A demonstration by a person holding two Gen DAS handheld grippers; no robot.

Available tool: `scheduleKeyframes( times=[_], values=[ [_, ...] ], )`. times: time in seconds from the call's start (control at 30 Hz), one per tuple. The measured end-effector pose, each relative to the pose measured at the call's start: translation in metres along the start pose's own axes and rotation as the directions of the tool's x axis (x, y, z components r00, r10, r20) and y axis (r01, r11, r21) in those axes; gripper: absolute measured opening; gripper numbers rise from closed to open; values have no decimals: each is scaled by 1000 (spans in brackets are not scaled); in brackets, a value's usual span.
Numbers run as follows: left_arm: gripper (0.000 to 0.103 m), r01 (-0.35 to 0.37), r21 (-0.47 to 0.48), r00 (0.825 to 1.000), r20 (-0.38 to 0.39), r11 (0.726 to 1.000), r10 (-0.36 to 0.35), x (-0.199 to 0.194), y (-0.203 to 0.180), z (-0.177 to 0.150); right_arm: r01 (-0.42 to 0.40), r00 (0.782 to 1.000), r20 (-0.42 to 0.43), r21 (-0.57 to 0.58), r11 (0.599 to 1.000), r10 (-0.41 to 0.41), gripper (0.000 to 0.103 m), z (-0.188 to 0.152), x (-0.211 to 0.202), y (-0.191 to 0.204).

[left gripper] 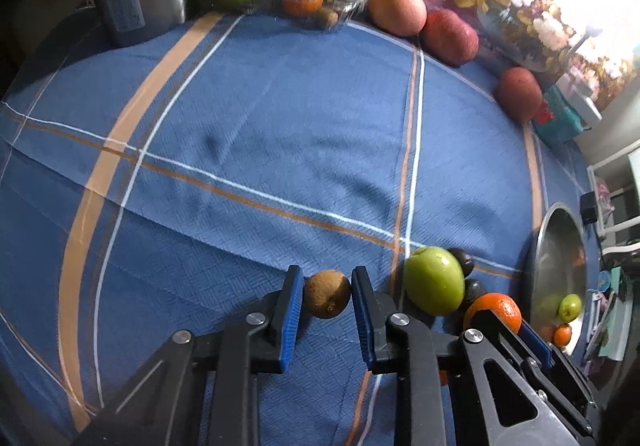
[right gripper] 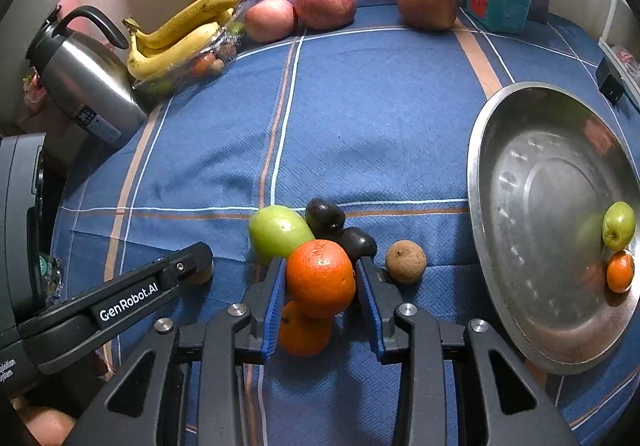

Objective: Organize fruits
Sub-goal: 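Grasp the kiwi with the left tool while the right tool grasps a large orange, then carry the kiwi and orange over the steel bowl and open both tools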

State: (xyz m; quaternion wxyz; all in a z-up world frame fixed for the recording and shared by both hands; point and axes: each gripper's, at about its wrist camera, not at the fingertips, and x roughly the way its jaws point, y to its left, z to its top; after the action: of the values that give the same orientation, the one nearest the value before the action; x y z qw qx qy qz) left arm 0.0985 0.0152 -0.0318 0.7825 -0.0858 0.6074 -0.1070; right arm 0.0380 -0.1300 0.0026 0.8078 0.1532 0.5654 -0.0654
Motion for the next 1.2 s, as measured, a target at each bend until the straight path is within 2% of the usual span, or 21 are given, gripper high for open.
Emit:
scheduleKeyframes(
  times=[0.3, 0.53, 0.87, 1.2],
  values=[
    [27, 13, 6, 995, 100, 1000, -13, -33, -2, 6, -25, 997, 78, 29, 999, 23, 37, 6, -26, -3],
    [27, 12, 23, 989, 145, 1000, -16, -47, -8, 5, -11, 996, 92, 43, 999, 7, 37, 6, -34, -9],
    [27, 6, 76, 988, 155, 997, -17, -50, -29, -1, 74, 993, 77, 173, 982, -89, 37, 3, -40, -49],
    [27, 53, 150, 992, 106, 987, -69, -41, -62, -10, 195, 972, 73, 294, 936, -225, 37, -1, -57, -98]
  ],
)
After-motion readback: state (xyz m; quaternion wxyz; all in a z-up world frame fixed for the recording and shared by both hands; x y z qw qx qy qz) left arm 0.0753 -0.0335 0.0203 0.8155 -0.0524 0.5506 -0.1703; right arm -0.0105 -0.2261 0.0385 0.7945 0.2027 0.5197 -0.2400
